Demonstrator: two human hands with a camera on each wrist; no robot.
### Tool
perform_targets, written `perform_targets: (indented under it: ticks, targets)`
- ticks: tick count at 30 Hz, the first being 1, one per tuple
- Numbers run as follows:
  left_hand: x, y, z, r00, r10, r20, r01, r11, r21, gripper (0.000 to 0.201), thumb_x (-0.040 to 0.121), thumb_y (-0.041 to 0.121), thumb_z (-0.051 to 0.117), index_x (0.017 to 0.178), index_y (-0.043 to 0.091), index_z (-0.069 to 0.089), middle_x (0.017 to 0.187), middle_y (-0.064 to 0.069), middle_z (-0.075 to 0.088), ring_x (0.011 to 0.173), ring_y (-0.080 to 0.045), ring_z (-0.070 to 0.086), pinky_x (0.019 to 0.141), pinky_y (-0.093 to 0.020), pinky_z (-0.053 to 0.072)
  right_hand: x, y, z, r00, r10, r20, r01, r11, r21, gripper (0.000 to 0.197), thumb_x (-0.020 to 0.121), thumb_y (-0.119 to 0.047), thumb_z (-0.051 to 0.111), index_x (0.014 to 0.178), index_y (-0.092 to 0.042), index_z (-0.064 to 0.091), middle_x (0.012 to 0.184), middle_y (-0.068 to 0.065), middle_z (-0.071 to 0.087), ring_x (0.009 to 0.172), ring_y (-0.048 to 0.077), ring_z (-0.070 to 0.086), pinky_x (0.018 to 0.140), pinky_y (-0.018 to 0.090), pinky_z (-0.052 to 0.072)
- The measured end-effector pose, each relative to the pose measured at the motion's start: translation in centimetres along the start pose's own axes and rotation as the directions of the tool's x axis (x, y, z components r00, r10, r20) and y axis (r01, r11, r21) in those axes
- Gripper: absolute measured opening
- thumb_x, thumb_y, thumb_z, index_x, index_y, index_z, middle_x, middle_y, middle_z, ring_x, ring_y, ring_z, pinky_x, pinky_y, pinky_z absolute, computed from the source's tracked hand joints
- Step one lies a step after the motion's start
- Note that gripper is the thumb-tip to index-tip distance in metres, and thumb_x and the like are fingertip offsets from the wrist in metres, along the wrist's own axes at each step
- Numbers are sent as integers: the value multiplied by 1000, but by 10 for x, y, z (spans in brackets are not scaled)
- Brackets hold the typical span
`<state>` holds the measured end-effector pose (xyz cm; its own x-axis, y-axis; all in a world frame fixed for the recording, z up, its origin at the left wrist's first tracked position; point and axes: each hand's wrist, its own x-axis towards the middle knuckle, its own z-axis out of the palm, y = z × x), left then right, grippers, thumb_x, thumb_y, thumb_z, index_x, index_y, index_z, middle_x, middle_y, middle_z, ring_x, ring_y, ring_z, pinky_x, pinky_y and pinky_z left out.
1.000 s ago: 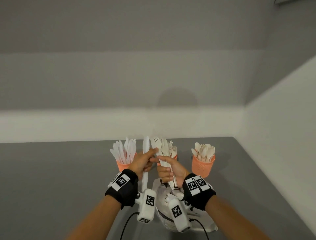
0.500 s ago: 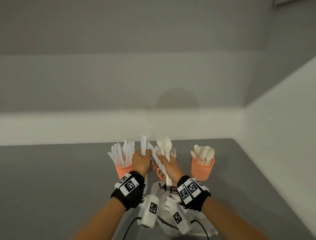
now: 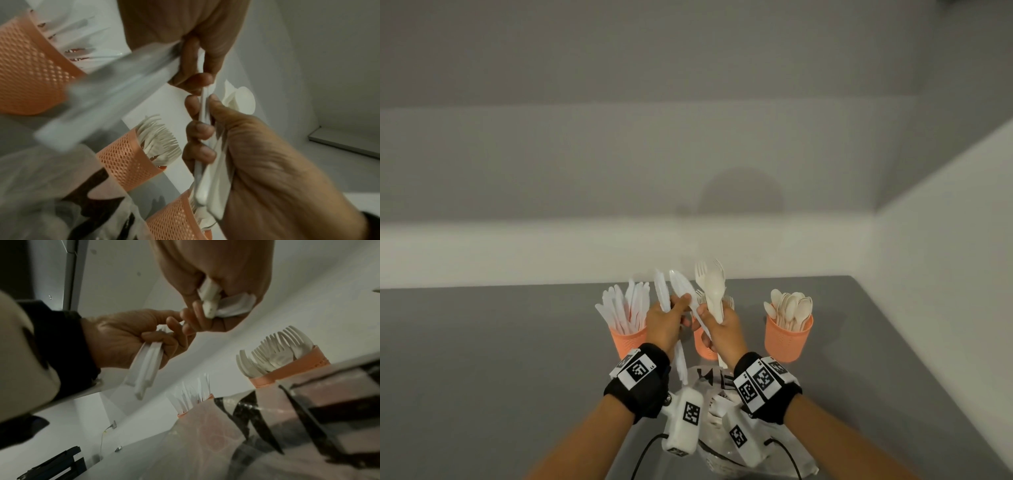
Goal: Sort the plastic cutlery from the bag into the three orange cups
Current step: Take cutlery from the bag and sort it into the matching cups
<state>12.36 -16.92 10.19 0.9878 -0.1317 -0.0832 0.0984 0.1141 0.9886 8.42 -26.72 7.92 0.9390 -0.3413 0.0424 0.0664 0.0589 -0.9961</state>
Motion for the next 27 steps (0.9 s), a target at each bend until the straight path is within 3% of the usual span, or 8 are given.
perform_targets:
  ticks: [3, 6, 10, 13, 17, 21, 24, 27]
  targets:
    - [-2, 1, 2, 999, -36, 29, 37, 997, -63, 25, 87, 16, 63, 65, 11, 52, 44, 1, 44, 32, -4, 40, 35, -13, 36, 0, 1, 1, 999, 10, 47, -10, 1000, -15, 11, 97, -19, 48, 88, -15, 55, 65, 8, 59, 30, 5, 41, 32, 16, 30]
    - [3, -2, 2, 999, -14, 46, 13, 1000, 27, 32, 87, 22, 62, 60, 9, 51, 38, 3, 44, 32, -7, 41, 42, -21, 38, 0, 1, 3, 994, 39, 98, -36, 999, -27, 16, 98, -23, 45, 89, -14, 54, 63, 9, 59, 30, 8, 42, 32, 16, 29]
    - [11, -4, -1, 999, 16, -35, -15, 999, 43, 35, 95, 27, 48, 66, 9, 57, 54, -1, 58, 40, -6, 52, 45, -18, 40, 0, 2, 2, 989, 93, 113, -90, 995, -35, 16, 99, -26, 44, 92, -16, 56, 62, 8, 63, 38, 16, 52, 36, 21, 39]
    - [24, 0, -11, 991, 20, -134, -26, 999, -43, 35, 99, 30, 41, 72, 13, 54, 61, -1, 65, 60, -18, 59, 63, -30, 47, 3, 1, -2, 976, 183, 116, -187, 982, 21, 14, 99, -18, 43, 91, -10, 52, 62, 8, 63, 42, 16, 61, 39, 23, 49]
    - [47, 15, -33, 961, 62, -268, -105, 983, -150, 30, 97, 29, 45, 72, 13, 47, 44, 1, 48, 35, -10, 48, 51, -28, 43, 7, 1, -10, 975, 218, 47, -216, 976, -39, 14, 98, -16, 44, 89, -8, 51, 40, -3, 45, 26, 4, 40, 30, 14, 31]
    - [68, 33, -51, 902, 249, -352, -244, 968, 60, 45, 89, 40, 58, 57, 12, 43, 42, -1, 45, 33, -6, 42, 48, -23, 42, 11, -6, -14, 969, 229, 92, -231, 973, 6, 25, 97, -15, 45, 73, -11, 46, 37, -6, 30, 23, 3, 24, 28, 12, 18]
    - [86, 39, -57, 879, 281, -385, -271, 959, 82, 53, 87, 45, 57, 51, 12, 40, 29, 5, 41, 29, -4, 40, 51, -26, 40, 16, -8, -13, 950, 275, 147, -289, 954, 79, 27, 97, -26, 42, 73, -13, 45, 37, -6, 29, 24, 4, 22, 30, 11, 16]
    - [97, 31, -59, 878, 292, -379, -259, 956, 136, 54, 87, 45, 57, 51, 9, 43, 35, 3, 45, 30, -4, 44, 51, -25, 41, 23, -2, -11, 935, 319, 158, -335, 938, 91, 39, 98, -46, 31, 81, -15, 50, 40, -5, 30, 26, 4, 24, 32, 11, 18]
